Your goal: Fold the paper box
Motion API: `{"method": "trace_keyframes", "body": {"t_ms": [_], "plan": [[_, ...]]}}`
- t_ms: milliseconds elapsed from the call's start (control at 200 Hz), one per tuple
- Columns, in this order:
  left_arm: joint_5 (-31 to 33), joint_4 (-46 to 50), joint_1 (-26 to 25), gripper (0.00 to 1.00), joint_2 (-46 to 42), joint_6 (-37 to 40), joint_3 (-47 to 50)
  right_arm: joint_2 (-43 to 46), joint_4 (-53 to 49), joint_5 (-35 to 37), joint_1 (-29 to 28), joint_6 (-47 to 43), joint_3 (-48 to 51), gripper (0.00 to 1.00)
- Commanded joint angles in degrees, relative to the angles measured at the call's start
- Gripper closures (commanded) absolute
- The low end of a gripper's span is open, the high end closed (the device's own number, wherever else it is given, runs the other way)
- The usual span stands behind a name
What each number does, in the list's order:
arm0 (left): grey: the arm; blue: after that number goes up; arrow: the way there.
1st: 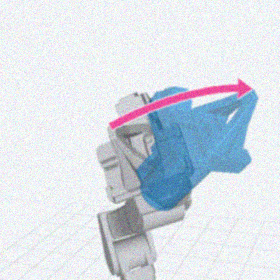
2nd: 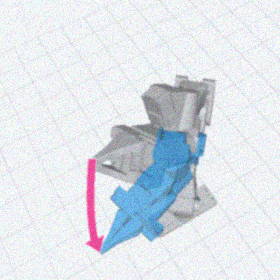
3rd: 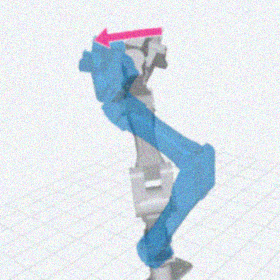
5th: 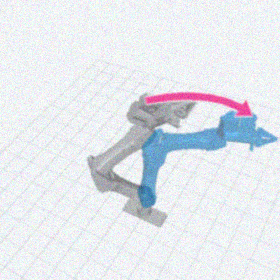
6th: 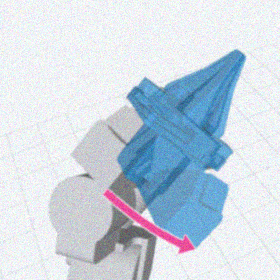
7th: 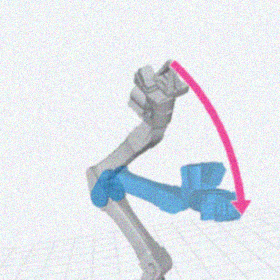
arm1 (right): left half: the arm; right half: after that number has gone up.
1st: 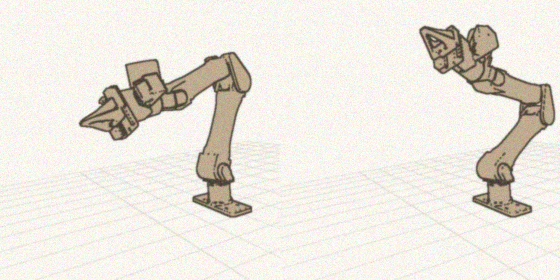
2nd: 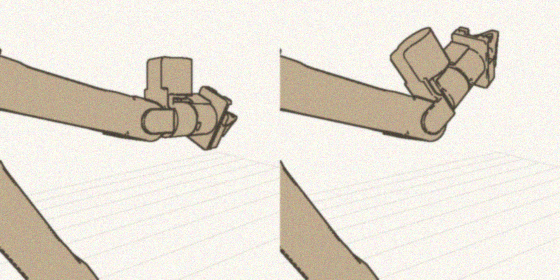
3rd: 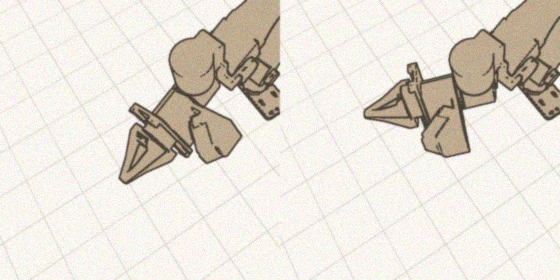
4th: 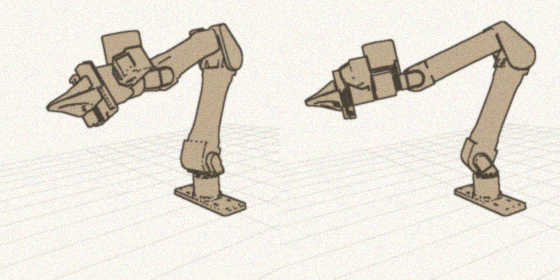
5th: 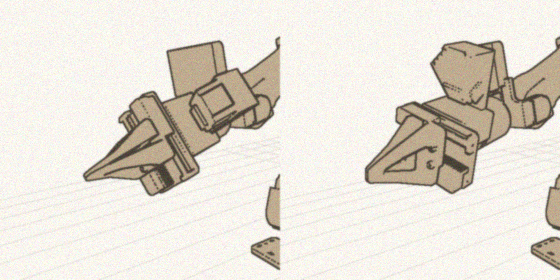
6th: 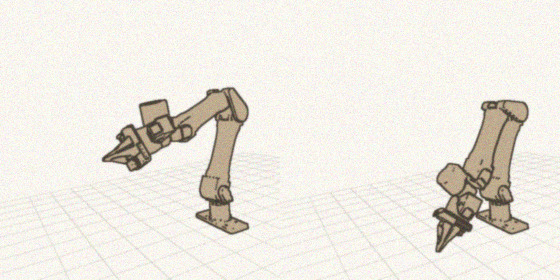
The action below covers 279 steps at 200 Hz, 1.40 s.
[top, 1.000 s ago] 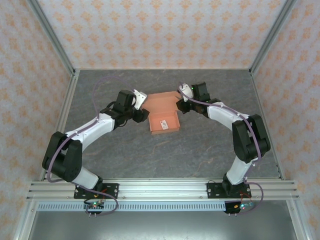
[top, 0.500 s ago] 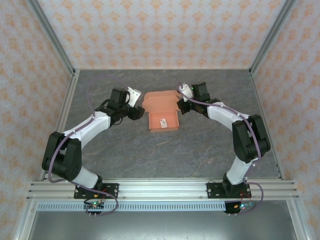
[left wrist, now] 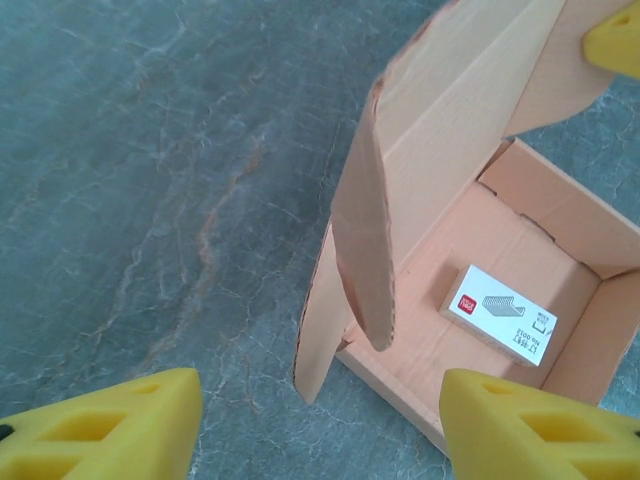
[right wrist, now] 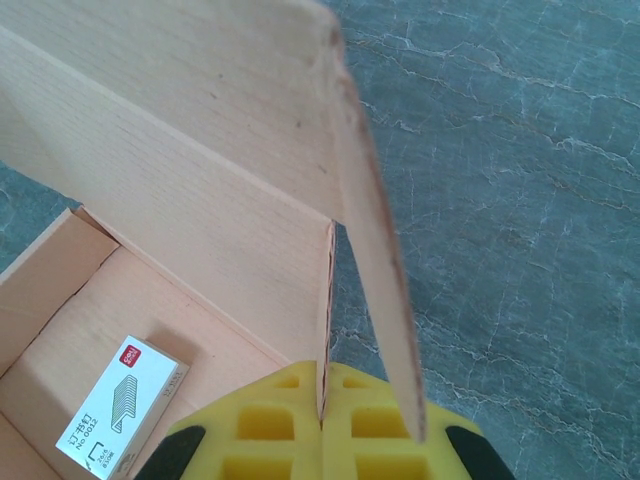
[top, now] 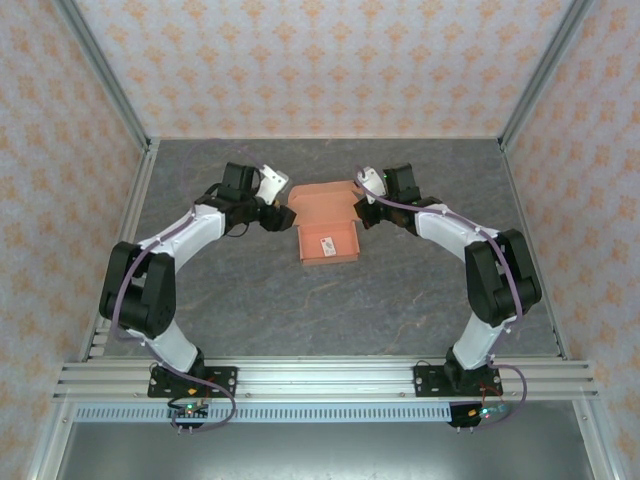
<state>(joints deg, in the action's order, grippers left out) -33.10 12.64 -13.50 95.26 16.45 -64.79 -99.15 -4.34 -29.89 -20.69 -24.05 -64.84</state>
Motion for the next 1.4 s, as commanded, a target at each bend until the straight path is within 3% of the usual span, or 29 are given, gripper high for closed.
{"method": "trace_keyframes", "body": {"t_ms": [0, 676, 931, 1116, 1391], "plan": [[-2.74, 1.28, 0.66, 0.37, 1.19, 0.91, -2.26, 1.86, -1.47, 0.95, 0.12, -1.19, -1.65, 1.00], [-3.16, -7.57, 0.66, 0.66, 5.47, -4.97, -3.07, 2.27, -1.62, 0.73, 0.14, -0.93, -1.75, 1.00], [-3.44, -8.89, 0.14, 0.85, 5.48, -6.70, -2.82, 2.04, -0.43, 1.25, 0.06, 1.12, -1.68, 1.00], [2.30, -13.07, -2.42, 0.95, 4.54, -10.07, -0.47, 2.22, 0.15, 6.28, -2.00, 3.78, -1.69, 1.00], [21.49, -17.72, -8.98, 1.00, 2.68, -18.79, 1.55, 2.87, 1.55, 24.76, -8.04, 13.96, -2.11, 1.00]]}}
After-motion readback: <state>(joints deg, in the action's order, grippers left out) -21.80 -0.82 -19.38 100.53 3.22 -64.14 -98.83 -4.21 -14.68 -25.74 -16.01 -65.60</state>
